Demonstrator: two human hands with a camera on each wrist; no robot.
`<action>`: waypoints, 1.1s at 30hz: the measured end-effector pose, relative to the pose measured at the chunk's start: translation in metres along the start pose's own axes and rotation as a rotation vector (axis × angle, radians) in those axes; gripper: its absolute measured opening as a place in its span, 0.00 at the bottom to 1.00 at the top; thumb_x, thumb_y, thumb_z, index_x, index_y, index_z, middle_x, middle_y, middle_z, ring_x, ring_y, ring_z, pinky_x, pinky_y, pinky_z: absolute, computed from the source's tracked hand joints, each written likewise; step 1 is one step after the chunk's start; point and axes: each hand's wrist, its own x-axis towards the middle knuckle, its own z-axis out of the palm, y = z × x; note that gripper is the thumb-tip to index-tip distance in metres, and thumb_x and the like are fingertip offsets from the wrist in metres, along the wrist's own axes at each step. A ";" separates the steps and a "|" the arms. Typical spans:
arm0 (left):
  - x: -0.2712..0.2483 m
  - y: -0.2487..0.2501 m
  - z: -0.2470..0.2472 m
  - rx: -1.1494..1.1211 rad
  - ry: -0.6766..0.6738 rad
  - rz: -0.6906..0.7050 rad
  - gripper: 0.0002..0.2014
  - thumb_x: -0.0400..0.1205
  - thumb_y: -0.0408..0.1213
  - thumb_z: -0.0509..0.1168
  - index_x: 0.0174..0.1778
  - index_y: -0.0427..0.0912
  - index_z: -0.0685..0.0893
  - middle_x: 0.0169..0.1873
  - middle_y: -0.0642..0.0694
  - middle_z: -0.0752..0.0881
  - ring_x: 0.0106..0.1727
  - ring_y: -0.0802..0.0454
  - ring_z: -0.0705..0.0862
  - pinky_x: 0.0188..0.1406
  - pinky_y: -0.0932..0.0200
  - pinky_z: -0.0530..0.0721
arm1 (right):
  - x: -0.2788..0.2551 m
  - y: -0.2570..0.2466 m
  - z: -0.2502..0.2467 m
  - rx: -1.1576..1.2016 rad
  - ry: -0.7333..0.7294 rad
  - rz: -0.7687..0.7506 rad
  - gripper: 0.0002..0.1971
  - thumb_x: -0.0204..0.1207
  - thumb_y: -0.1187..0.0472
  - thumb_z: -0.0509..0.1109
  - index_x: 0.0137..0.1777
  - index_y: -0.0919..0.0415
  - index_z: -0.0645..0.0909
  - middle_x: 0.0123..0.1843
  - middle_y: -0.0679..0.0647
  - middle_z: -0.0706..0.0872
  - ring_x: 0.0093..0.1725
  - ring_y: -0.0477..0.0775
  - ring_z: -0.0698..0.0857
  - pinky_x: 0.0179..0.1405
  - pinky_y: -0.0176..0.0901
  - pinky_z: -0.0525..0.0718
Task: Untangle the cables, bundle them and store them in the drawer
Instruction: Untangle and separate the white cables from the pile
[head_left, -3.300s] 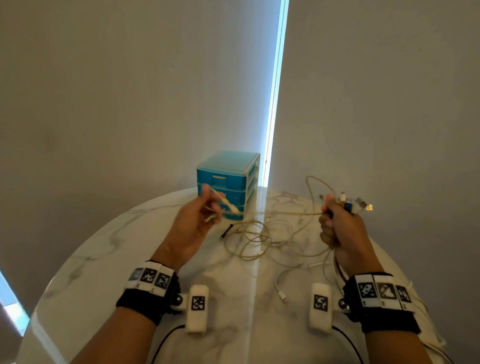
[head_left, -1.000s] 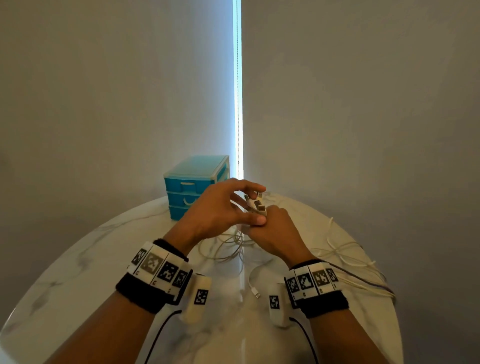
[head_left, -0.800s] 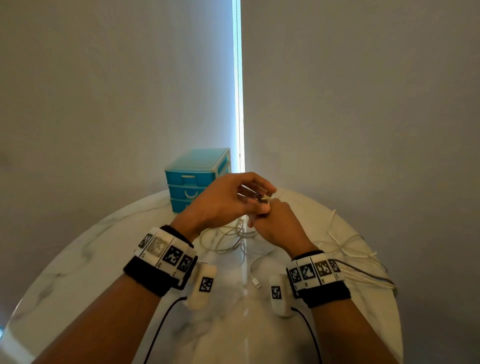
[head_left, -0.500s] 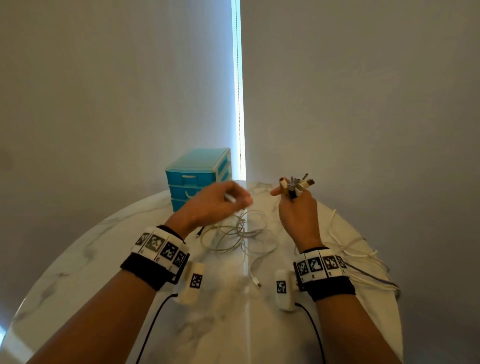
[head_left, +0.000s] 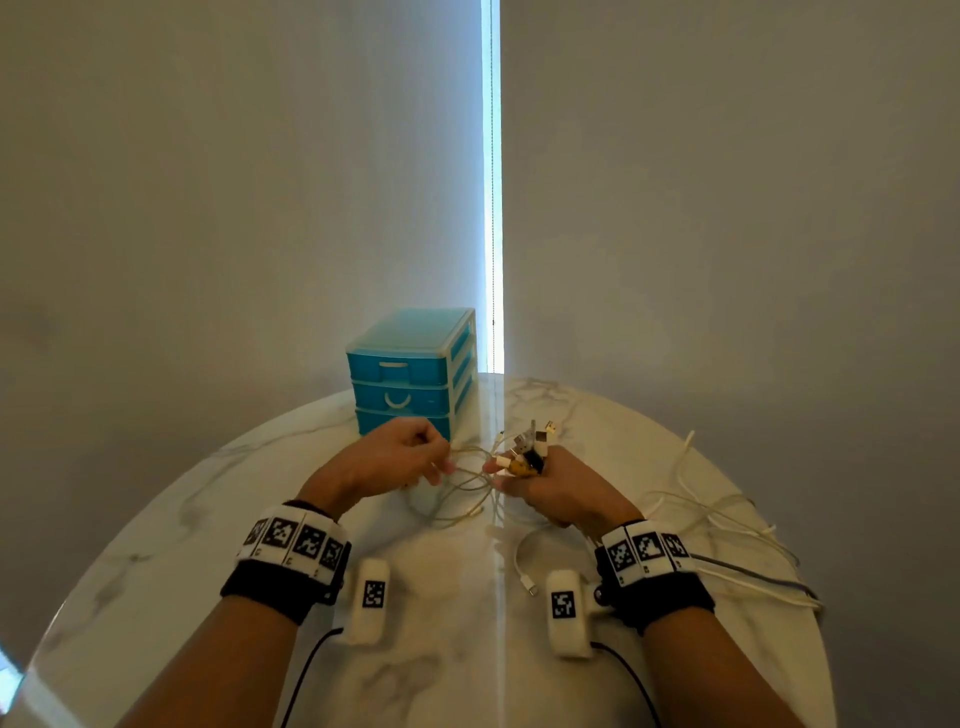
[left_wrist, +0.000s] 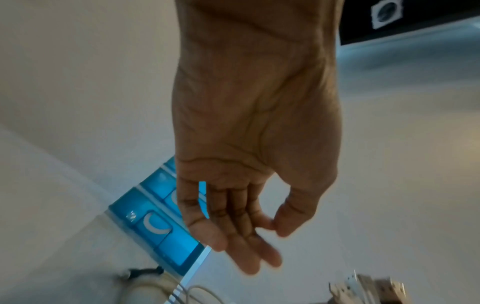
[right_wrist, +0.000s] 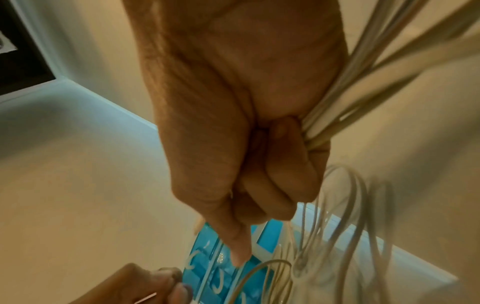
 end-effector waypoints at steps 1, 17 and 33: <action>-0.002 -0.005 -0.001 -0.097 0.044 -0.002 0.09 0.91 0.41 0.65 0.56 0.41 0.88 0.47 0.50 0.96 0.49 0.52 0.94 0.57 0.51 0.90 | 0.001 0.001 0.002 -0.033 -0.033 0.000 0.12 0.84 0.58 0.79 0.65 0.53 0.93 0.45 0.41 0.92 0.40 0.26 0.88 0.45 0.23 0.84; -0.027 -0.053 0.024 -0.105 -0.191 0.031 0.14 0.85 0.55 0.75 0.65 0.60 0.92 0.60 0.60 0.92 0.59 0.65 0.90 0.59 0.66 0.83 | 0.008 0.005 -0.005 0.489 0.333 0.000 0.19 0.86 0.42 0.74 0.54 0.58 0.95 0.28 0.50 0.66 0.25 0.48 0.62 0.24 0.42 0.59; -0.032 -0.060 0.014 0.141 -0.255 0.126 0.08 0.83 0.37 0.79 0.53 0.55 0.96 0.49 0.56 0.94 0.51 0.62 0.88 0.57 0.68 0.81 | -0.003 -0.006 -0.026 0.351 0.578 -0.025 0.22 0.66 0.79 0.68 0.55 0.58 0.90 0.38 0.46 0.84 0.31 0.50 0.75 0.22 0.39 0.71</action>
